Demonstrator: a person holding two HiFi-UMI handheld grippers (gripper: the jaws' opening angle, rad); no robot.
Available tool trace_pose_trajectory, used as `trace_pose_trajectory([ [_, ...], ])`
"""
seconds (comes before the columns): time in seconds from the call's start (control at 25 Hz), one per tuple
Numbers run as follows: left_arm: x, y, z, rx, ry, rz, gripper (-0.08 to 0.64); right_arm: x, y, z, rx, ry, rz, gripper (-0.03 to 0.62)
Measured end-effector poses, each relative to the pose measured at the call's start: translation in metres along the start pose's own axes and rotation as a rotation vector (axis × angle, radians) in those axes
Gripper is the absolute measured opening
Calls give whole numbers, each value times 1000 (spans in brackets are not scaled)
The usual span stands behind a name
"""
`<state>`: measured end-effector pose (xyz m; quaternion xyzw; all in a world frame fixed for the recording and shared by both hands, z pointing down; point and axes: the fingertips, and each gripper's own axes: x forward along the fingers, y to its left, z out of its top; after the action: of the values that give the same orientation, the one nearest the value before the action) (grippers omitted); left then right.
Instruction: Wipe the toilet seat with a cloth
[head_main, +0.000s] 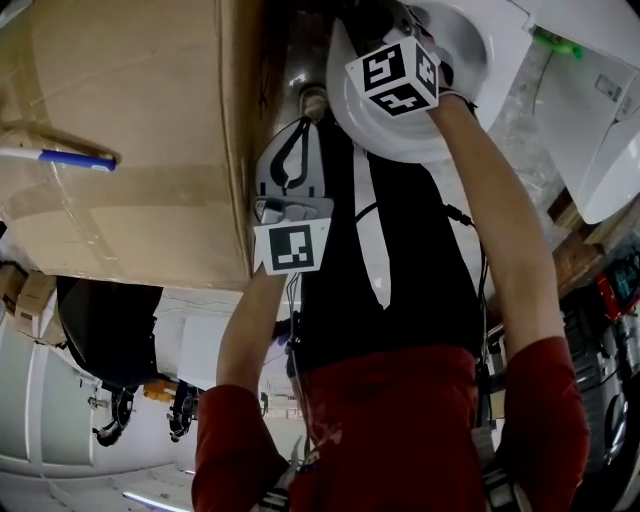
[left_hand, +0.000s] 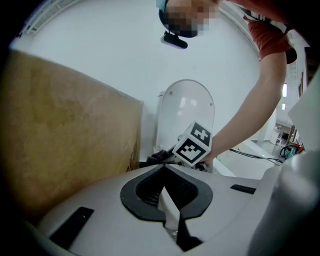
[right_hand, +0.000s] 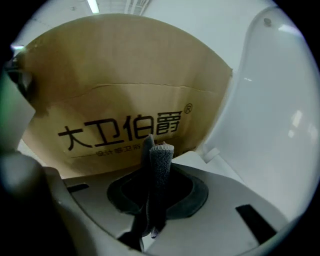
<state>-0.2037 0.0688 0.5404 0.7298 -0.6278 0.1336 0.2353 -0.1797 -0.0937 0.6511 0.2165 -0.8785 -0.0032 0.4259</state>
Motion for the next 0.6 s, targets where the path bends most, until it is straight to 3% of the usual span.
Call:
trace_pose_trajectory([
  [0.24,-18,3,-5,-11,-17,41,14,-21,65,-12,-194,-12,152,57],
  [0.6,-38,-12,-10,14,-19,44,14,-67,152,-53,-346,-3,319,57],
])
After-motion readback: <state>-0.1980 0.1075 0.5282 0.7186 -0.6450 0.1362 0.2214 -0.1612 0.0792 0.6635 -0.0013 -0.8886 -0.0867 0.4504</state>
